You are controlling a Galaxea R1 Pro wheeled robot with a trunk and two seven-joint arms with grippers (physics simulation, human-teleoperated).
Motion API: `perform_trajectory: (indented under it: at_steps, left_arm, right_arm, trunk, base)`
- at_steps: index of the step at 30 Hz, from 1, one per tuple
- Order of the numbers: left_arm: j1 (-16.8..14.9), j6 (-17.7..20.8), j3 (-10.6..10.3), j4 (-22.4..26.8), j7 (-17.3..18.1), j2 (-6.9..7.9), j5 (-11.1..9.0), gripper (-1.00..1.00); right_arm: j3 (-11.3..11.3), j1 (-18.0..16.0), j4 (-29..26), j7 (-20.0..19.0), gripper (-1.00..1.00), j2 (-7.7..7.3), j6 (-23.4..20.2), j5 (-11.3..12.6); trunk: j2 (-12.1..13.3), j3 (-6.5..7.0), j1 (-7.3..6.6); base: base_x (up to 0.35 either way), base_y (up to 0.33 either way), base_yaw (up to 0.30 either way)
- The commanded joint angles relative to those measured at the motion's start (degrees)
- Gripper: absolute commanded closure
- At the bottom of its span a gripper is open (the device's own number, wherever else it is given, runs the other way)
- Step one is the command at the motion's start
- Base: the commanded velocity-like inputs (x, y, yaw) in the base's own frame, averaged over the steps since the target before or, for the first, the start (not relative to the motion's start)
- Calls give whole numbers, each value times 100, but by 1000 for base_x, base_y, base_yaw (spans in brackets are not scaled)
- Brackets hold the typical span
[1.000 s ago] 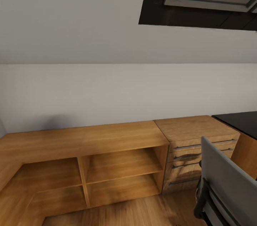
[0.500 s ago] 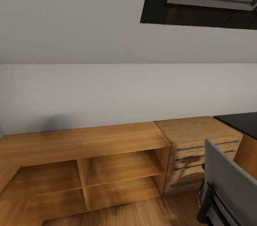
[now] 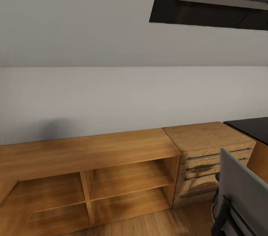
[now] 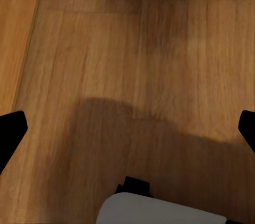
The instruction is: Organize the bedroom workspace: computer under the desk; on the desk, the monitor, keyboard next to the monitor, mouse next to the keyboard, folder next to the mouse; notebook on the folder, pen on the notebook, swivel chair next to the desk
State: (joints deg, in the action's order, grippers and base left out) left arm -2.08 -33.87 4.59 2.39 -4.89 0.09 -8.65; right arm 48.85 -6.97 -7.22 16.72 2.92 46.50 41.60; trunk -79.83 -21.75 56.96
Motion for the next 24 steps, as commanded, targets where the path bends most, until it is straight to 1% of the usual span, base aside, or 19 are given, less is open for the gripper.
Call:
perform_trajectory:
  at_steps: [1,3,6,16,24]
  left_arm:
    - [-3,-14,42,-2,5,0,21,-100]
    - [-3,-14,42,-2,5,0,21,-100]
    - [-3,-8,42,-2,5,-2,21,-100]
    - [-3,-17,56,-3,1,-7,18,-100]
    - [-3,-9,44,-2,5,-14,20,-100]
  right_arm:
    - [46,-6,5,52,-100,0,8,9]
    - [38,-6,12,51,-100,-5,8,13]
    - [26,-6,23,56,-100,-17,8,19]
    - [27,-6,34,54,-100,-17,16,14]
    - [19,-6,36,51,-100,-33,17,14]
  trunk:
    - [-4,-7,1]
    - [-4,-7,1]
    - [-4,-7,1]
    - [-4,-7,1]
    - [-4,-7,1]
  base:
    - [142,278,-220]
    - [158,290,-216]
    - [113,180,-46]
    - [21,33,-9]
    - [0,1,-239]
